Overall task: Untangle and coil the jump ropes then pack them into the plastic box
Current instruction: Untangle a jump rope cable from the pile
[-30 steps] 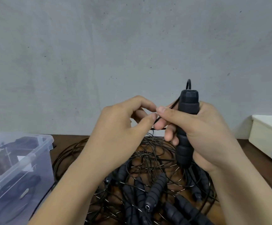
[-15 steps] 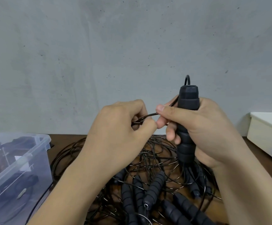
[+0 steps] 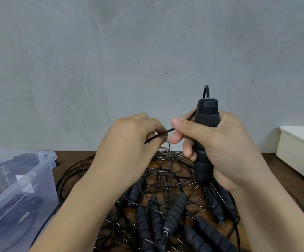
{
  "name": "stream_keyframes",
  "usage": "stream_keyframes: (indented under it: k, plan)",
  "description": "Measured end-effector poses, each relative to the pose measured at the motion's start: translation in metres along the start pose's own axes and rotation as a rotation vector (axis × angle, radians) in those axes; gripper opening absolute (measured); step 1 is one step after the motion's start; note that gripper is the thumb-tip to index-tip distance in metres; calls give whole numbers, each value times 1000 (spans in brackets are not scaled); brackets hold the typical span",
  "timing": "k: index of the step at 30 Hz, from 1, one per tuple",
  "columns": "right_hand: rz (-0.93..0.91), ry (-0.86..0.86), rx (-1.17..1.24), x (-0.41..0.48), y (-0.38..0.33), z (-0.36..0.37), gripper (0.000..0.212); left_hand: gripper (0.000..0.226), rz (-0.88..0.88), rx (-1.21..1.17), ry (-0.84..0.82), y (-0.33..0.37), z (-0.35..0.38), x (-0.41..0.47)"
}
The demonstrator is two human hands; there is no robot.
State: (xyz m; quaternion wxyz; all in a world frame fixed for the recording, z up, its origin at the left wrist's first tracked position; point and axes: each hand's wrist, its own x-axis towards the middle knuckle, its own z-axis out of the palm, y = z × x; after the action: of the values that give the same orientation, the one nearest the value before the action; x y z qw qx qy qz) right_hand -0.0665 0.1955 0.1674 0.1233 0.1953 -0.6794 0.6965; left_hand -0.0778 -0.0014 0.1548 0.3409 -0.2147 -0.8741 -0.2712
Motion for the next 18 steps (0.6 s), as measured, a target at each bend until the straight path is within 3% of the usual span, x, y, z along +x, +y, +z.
stream_keyframes:
  k: [4, 7, 10, 14, 18]
  plan:
    - [-55, 177, 97, 4, -7, -11, 15, 14, -146, 81, -194, -15, -7, 2]
    - [-91, 314, 194, 9, -11, -24, 13, 13, -206, 82, -234, -24, -19, 3]
    - [-103, 378, 234, 9, -10, -29, 15, 27, -244, 131, -258, -30, -26, 4]
    - [-70, 303, 221, 8, -7, -16, 25, 42, -237, 144, -293, -26, -24, 2]
    - [33, 125, 86, 6, 3, 1, 30, 38, -162, -21, -270, -9, -21, 1]
